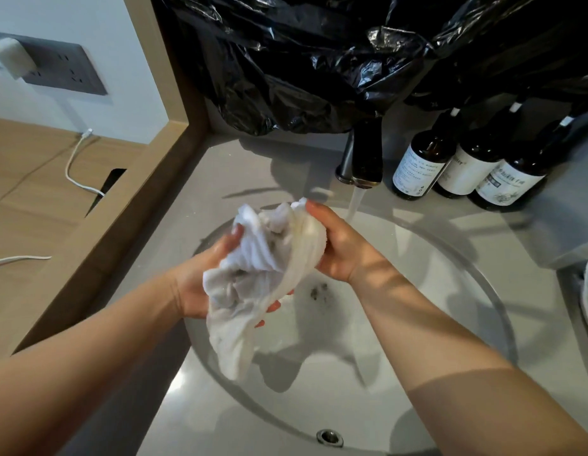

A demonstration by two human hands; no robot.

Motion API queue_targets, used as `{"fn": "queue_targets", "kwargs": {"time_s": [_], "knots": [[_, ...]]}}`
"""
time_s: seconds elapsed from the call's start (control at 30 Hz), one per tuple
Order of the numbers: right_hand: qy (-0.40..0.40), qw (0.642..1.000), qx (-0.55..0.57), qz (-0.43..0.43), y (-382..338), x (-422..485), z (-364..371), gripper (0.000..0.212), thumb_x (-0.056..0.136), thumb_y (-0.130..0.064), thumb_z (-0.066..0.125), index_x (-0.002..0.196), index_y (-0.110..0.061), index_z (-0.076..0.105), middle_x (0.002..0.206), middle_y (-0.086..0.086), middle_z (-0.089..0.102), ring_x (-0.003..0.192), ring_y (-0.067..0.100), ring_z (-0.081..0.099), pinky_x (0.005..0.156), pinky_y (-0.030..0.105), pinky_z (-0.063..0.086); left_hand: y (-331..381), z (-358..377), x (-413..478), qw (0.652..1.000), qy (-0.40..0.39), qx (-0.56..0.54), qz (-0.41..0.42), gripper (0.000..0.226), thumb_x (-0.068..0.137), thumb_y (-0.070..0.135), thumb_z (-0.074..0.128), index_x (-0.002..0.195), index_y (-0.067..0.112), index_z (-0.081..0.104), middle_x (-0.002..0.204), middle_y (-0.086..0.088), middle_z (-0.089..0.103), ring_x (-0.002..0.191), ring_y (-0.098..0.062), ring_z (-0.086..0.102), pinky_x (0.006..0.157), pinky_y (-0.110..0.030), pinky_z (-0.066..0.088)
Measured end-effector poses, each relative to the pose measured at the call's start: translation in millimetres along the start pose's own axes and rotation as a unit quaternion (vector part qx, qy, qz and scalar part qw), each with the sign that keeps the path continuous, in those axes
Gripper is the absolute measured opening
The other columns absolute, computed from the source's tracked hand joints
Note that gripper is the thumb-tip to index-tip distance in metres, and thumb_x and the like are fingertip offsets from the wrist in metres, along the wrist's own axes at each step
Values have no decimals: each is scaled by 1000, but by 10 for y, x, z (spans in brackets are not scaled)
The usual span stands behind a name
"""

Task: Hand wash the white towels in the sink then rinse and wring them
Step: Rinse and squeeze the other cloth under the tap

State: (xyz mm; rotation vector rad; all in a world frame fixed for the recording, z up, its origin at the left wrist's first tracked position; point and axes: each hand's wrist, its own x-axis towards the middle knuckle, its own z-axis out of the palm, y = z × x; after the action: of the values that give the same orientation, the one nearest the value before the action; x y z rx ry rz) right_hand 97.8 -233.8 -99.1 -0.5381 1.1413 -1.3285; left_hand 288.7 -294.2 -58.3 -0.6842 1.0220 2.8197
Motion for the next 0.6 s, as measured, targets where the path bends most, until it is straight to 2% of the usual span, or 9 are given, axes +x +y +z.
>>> {"fn": "queue_targets", "kwargs": {"time_s": [0.07,0.1,0.17,0.23,0.3,0.37,0.43,0.5,0.6], "knots": [[0,999,-45,13,-72,43,49,40,71,-44,69,97,-14,59,91,10,61,80,23,61,66,31,50,41,-74,83,988,2,146,-55,58,43,43,93,82,4,76,80,-15,71,72,-22,70,67,-31,58],[16,997,-74,23,-91,72,70,41,67,-45,72,93,-17,56,85,7,61,73,20,61,62,29,48,33,-71,70,978,27,184,-90,64,37,42,94,85,5,74,78,-13,70,68,-21,69,64,-30,58],[65,985,-151,52,-136,101,110,48,58,-46,78,90,-22,53,78,0,60,71,19,60,63,29,45,-5,-29,131,966,64,238,-77,55,60,32,81,107,8,63,86,-9,71,76,-18,70,68,-30,58],[97,974,-199,55,-143,114,152,38,64,-37,80,85,-24,51,73,-5,57,67,15,58,56,23,43,-106,33,191,961,33,275,-3,46,81,16,67,124,9,52,107,-9,68,100,-21,67,83,-32,54],[107,963,-247,37,-90,118,192,42,61,-31,81,85,-21,48,70,-5,52,62,13,53,45,17,38,-230,79,275,955,39,292,27,28,91,2,58,117,10,55,103,-3,68,99,-11,66,80,-21,52],[143,937,-317,34,-14,97,254,48,65,-29,82,94,-19,45,75,-5,50,68,14,51,49,21,38,-368,61,394,928,118,352,34,23,90,4,59,103,23,58,93,5,67,81,4,66,66,-11,50],[169,902,-395,49,80,90,286,41,78,-27,73,98,-17,40,81,-6,48,75,16,50,59,27,41,-525,-34,515,904,150,399,29,27,88,11,64,106,29,57,99,5,64,86,1,64,67,-13,49],[178,893,-411,55,160,74,275,32,85,-23,66,97,-18,37,85,-9,49,83,19,51,74,31,45,-638,-101,578,890,166,423,29,37,85,18,66,117,30,54,108,6,62,96,0,60,72,-14,48],[196,901,-384,43,195,36,204,33,81,-22,69,89,-23,38,79,-11,46,71,12,51,69,27,41,-662,-124,624,896,162,408,63,38,80,15,71,115,24,60,107,3,66,99,-3,63,79,-16,52]]}}
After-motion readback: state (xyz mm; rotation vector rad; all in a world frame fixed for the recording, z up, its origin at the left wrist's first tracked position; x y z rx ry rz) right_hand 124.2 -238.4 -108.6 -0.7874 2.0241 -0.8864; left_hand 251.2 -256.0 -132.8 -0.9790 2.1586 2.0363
